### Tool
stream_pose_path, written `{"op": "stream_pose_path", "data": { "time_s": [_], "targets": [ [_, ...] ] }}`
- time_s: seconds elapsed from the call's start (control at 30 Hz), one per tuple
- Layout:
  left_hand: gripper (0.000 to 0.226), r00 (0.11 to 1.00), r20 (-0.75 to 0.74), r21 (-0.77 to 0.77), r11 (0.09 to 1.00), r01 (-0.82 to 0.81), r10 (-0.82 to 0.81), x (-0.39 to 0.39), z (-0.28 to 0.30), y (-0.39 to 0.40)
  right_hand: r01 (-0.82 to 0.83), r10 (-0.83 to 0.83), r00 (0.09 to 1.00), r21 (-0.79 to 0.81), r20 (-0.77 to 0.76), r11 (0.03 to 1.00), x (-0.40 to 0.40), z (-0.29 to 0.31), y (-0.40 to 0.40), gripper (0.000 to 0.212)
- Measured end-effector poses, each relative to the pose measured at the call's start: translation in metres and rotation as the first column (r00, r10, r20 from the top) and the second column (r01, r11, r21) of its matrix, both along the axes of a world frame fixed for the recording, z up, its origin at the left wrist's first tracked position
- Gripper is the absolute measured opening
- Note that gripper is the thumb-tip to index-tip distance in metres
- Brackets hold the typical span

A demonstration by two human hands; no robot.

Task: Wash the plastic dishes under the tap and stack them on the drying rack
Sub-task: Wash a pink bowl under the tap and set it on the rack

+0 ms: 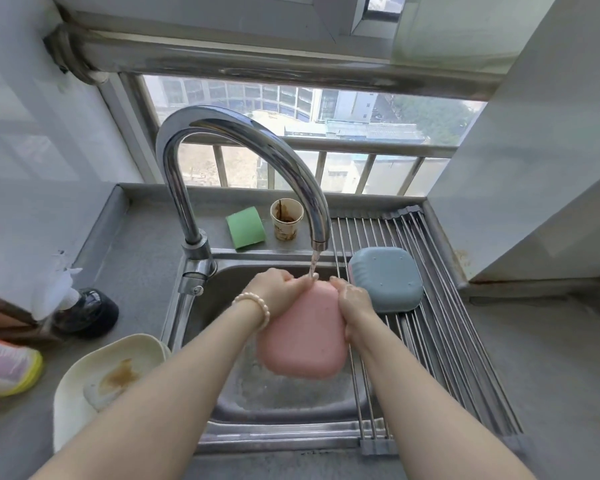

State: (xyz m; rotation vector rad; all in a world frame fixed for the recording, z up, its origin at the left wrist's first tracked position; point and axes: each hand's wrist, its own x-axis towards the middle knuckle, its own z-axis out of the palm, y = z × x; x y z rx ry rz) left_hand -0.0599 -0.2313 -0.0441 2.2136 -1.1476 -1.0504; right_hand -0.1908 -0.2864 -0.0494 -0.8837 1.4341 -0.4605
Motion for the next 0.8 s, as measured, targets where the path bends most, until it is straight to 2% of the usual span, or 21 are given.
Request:
{"op": "stream_pose_path", "data": {
  "time_s": [0.03,0.07,0.1,0.13,0.17,0.23,0.3,0.37,0.47,0.53,0.6,0.67,0.7,0.73,0.8],
  "targets": [
    [0.046,0.968,-0.216,-0.015,0.991,-0.132,0.126,0.003,-0.001,0.003,0.023,-0.023,1.000,0.027,0.013,0.999,0.000,0.004,-0.002,0.024],
    [0.041,0.896,-0.379,-0.026,0.965,-0.259,0.230,0.002,-0.002,0.004,0.039,-0.040,0.999,0.037,0.026,0.999,-0.002,0.003,-0.006,0.017],
    [0.037,0.838,-0.451,-0.030,0.933,-0.360,0.309,-0.001,-0.003,0.006,0.041,-0.043,0.999,0.058,0.029,0.997,-0.001,0.006,-0.006,0.011],
    [0.035,0.825,-0.440,-0.047,0.908,-0.417,0.356,-0.007,-0.002,0.008,0.046,-0.048,0.998,0.065,0.034,0.997,-0.001,0.003,-0.008,0.009],
    [0.038,0.859,-0.350,-0.078,0.902,-0.424,0.373,-0.014,-0.002,0.011,0.047,-0.051,0.997,0.073,0.049,0.996,0.000,0.007,-0.006,0.009],
    [0.058,0.955,0.005,-0.144,0.946,-0.292,0.295,-0.030,-0.006,0.019,0.072,-0.075,0.997,0.084,0.031,0.994,0.003,0.004,-0.010,0.012],
    [0.081,0.931,0.334,-0.127,0.986,-0.111,0.148,-0.044,-0.011,0.032,0.107,-0.112,0.993,0.136,0.035,0.985,0.007,0.004,-0.013,0.010],
    [0.089,0.868,0.491,-0.135,0.991,-0.002,0.069,-0.052,-0.020,0.040,0.146,-0.152,0.988,0.150,0.029,0.978,0.014,0.001,-0.014,0.012],
    [0.081,0.853,0.521,-0.086,0.992,0.097,-0.038,-0.059,-0.026,0.036,0.207,-0.207,0.978,0.143,-0.012,0.968,0.023,-0.002,-0.007,0.020],
    [0.074,0.836,0.539,-0.109,0.975,0.194,-0.106,-0.060,-0.020,0.030,0.246,-0.256,0.966,0.179,0.033,0.953,0.024,0.001,0.001,0.020],
    [0.070,0.761,0.606,-0.080,0.934,0.349,-0.232,-0.056,-0.015,0.026,0.204,-0.215,0.975,0.149,0.060,0.968,0.020,0.002,0.005,0.012],
    [0.074,0.717,0.624,-0.042,0.903,0.428,-0.311,-0.041,-0.011,0.022,0.203,-0.213,0.974,0.110,0.079,0.973,0.016,0.001,0.004,0.017],
    [0.079,0.732,0.613,-0.057,0.907,0.417,-0.299,-0.033,-0.010,0.021,0.197,-0.204,0.976,0.091,0.072,0.976,0.013,0.001,0.003,0.023],
    [0.083,0.783,0.573,-0.101,0.926,0.363,-0.244,-0.025,-0.008,0.019,0.178,-0.181,0.982,0.066,0.053,0.982,0.011,0.001,0.000,0.028],
    [0.078,0.934,0.345,-0.190,0.968,0.163,-0.089,-0.011,-0.002,0.016,0.116,-0.121,0.991,0.082,0.060,0.990,0.009,0.006,-0.004,0.026]
  ]
}}
